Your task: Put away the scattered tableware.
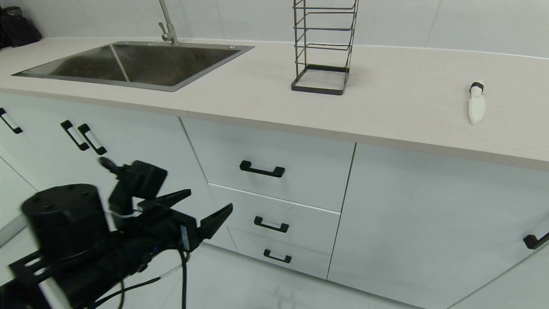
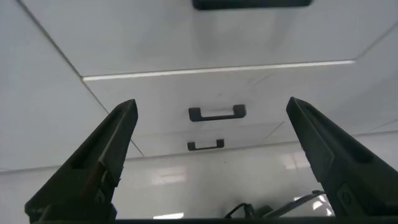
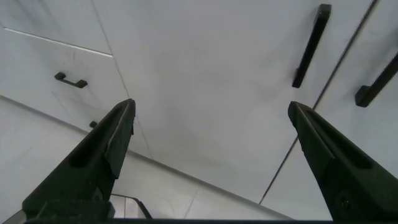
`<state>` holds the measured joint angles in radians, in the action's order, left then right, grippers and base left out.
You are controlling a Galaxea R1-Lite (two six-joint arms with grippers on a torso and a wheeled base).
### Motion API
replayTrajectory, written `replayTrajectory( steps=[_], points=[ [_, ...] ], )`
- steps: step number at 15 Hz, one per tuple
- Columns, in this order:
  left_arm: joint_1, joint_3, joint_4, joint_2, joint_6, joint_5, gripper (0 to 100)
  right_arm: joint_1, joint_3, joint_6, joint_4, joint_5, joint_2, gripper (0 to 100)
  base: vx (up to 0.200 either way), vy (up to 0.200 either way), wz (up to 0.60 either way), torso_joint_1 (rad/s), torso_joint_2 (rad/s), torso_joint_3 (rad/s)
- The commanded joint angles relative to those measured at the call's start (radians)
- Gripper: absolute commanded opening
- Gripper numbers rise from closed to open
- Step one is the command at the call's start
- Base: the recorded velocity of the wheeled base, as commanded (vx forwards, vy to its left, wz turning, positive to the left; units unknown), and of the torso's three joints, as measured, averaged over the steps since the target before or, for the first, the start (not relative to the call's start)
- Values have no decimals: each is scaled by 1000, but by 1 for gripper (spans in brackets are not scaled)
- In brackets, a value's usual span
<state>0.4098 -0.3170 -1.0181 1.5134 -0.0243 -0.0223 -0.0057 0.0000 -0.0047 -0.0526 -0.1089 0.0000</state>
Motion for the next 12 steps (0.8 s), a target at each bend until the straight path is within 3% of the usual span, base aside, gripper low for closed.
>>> replayTrajectory(
  steps=[1,3,4,6,9,10,11,12],
  points=[
    [-43,216,-2,-487,-2,-25,100,0,0,0,-1,14,0,100,0,0,0,0,0,0],
    [-147,256,85,-753,4,-25,100,0,0,0,-1,17,0,100,0,0,-600,2,0,0],
    [-172,251,167,-884,4,-25,100,0,0,0,-1,17,0,100,0,0,-600,2,2,-2],
    [-243,230,406,-1154,6,-25,100,0,0,2,-1,17,0,100,0,0,-600,2,0,5],
    [-276,185,825,-1421,-6,-13,100,0,0,0,0,14,0,100,0,0,-200,-1,-1,4],
    [-286,191,809,-1415,-16,-4,100,0,0,0,0,14,2,100,0,0,0,0,0,0],
    [-310,220,796,-1418,-49,1,100,0,0,-3,2,12,0,100,0,0,0,0,0,0],
    [-341,315,802,-1424,-49,1,100,0,0,-1,2,12,0,100,0,0,0,0,0,0]
  ],
)
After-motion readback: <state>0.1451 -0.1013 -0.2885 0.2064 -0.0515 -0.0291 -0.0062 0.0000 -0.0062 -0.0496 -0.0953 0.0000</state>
